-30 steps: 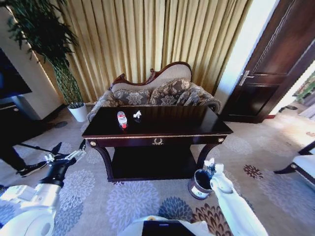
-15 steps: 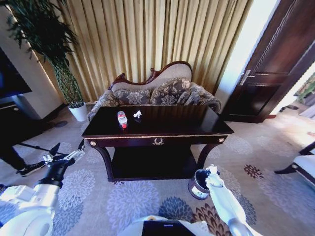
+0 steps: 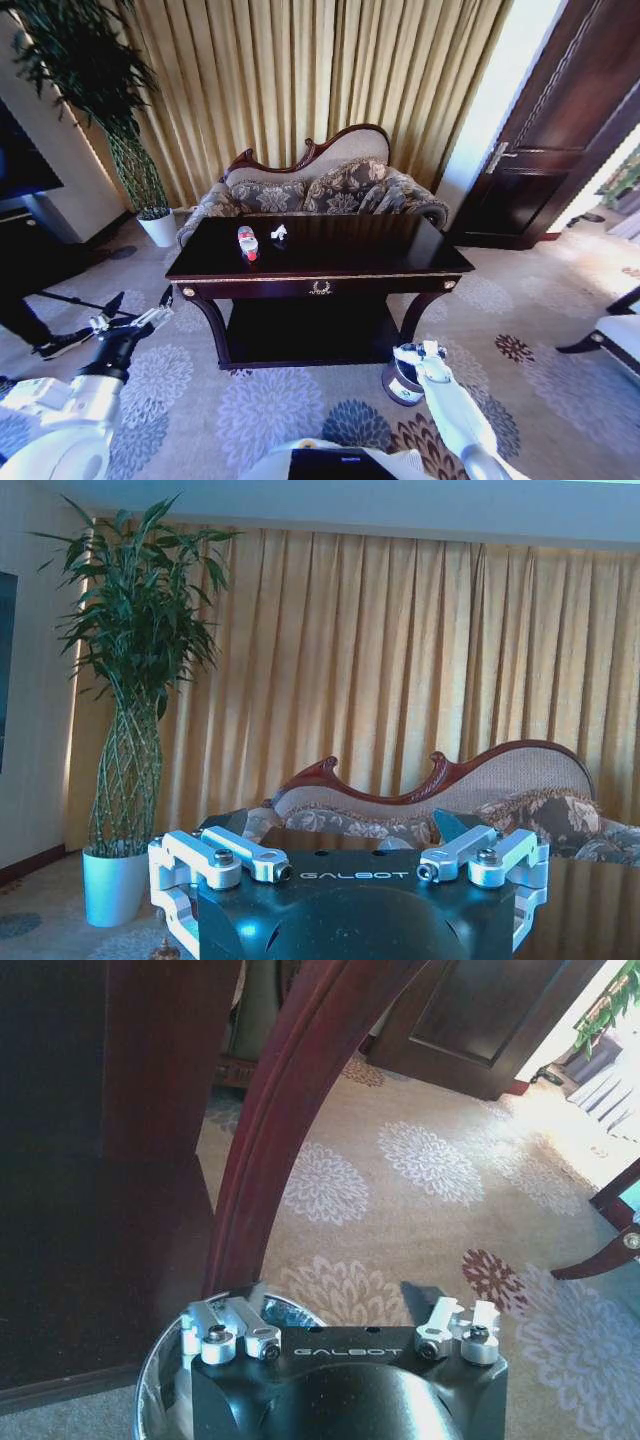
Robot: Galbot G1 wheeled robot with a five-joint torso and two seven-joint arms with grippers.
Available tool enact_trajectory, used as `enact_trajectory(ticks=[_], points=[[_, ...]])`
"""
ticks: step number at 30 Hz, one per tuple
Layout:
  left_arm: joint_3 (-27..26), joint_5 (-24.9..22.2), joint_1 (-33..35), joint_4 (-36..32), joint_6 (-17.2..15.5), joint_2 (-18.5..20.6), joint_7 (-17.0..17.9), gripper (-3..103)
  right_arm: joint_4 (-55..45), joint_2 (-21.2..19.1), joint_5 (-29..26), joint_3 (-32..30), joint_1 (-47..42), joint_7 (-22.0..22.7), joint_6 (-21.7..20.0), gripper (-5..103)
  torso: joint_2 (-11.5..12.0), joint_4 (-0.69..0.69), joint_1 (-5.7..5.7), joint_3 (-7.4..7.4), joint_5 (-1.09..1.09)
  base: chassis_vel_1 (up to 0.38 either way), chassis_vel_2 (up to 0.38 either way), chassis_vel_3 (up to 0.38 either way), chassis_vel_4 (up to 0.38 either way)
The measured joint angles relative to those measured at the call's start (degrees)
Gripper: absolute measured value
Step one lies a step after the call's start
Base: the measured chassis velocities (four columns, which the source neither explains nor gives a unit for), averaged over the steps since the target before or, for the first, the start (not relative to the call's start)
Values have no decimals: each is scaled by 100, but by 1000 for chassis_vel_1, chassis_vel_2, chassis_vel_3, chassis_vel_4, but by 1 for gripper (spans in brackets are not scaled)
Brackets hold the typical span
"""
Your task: Move to the front of the table and place the trash on the table into the trash bin.
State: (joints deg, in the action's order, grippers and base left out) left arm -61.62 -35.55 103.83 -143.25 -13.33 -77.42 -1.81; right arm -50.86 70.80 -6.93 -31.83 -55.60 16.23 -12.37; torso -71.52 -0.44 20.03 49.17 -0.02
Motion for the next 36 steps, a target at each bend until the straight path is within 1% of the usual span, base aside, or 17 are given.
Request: enact_trajectory(ticks=[2, 3, 5, 6, 23, 24, 26, 27, 28, 29, 30, 31, 32, 33, 34, 35, 36], points=[[10, 0, 3, 0, 0, -15, -2, 100, -20, -8, -9, -8, -17, 0, 0, 86, 0, 1, 0, 0, 0, 0, 0, 0, 0], [10, 0, 3, 0, 0, -15, -2, 100, -20, -8, -9, -8, -17, 0, 0, 86, 0, 1, 0, 0, 0, 0, 0, 0, 0], [12, 0, 11, 0, 0, -22, -4, 100, -28, -8, -16, -20, -36, 2, 0, 96, 0, 1, 0, 0, 1, 0, 0, 0, 0], [8, 0, 14, 0, 0, -21, -5, 100, -39, -7, -22, -28, -50, 3, 0, 99, 0, 1, 0, 0, 0, 0, 0, 0, 0], [-11, -21, 9, 1, 4, -37, -13, 100, -279, 10, -140, -89, -232, 9, -35, 100, 0, 1, 0, 0, 0, 0, 0, 0, 0], [-7, -22, -1, 0, 4, -36, -13, 100, -365, 3, -223, -94, -270, 8, -76, 100, 0, 1, 0, 0, 2, 0, 0, 0, 0], [4, -21, -6, 1, 4, -28, -14, 100, -833, -75, -658, -103, -474, -94, -114, 100, 0, 2, 0, 0, 3, 0, 0, 0, 0], [4, -21, -6, 1, 4, -28, -14, 100, -833, -75, -658, -103, -474, -94, -114, 100, 0, 2, 0, 0, 3, 0, 0, 0, 0], [9, -20, -6, 0, 4, -23, -14, 100, -1261, -165, -1024, -107, -673, -230, -111, 100, 0, 2, 0, 0, 1, 0, 0, 0, 0], [14, -19, -7, 1, 4, -17, -14, 100, -1843, -268, -1507, -139, -952, -402, -58, 100, 0, 0, 0, 0, 0, 0, 0, 0, 0], [14, -19, -7, 1, 4, -17, -14, 100, -1843, -268, -1507, -139, -952, -402, -58, 100, 0, 0, 0, 0, 0, 0, 0, 0, 0], [15, -16, -8, 1, 5, -15, -9, 100, -2506, -374, -1974, -208, -1285, -594, -12, 100, 0, 1, 0, 0, 1, 0, 0, 0, 0], [17, -16, -9, 1, 4, -15, -9, 100, -2600, -386, -2030, -222, -1329, -627, -7, 100, 0, 0, 0, 0, 1, 0, 0, 0, 0], [24, -16, -12, 1, 5, -13, -12, 100, -2984, -427, -2221, -293, -1502, -759, 16, 100, 0, -2, 0, 0, 1, 0, 0, 0, 0], [37, -14, -16, 1, 5, -13, -5, 100, -3725, -482, -2449, -445, -1820, -976, 98, 100, -1, 1, -1, -1, -3, 0, 0, 0, 0], [37, -14, -16, 1, 5, -13, -5, 100, -3725, -482, -2449, -445, -1820, -976, 98, 100, -1, 1, -1, -1, -3, 0, 0, 0, 0], [50, -13, -20, 1, 4, -10, -11, 100, -4128, -491, -2513, -511, -1981, -1042, 153, 100, -1, -1, -1, -1, -1, 0, 0, 0, 0]])
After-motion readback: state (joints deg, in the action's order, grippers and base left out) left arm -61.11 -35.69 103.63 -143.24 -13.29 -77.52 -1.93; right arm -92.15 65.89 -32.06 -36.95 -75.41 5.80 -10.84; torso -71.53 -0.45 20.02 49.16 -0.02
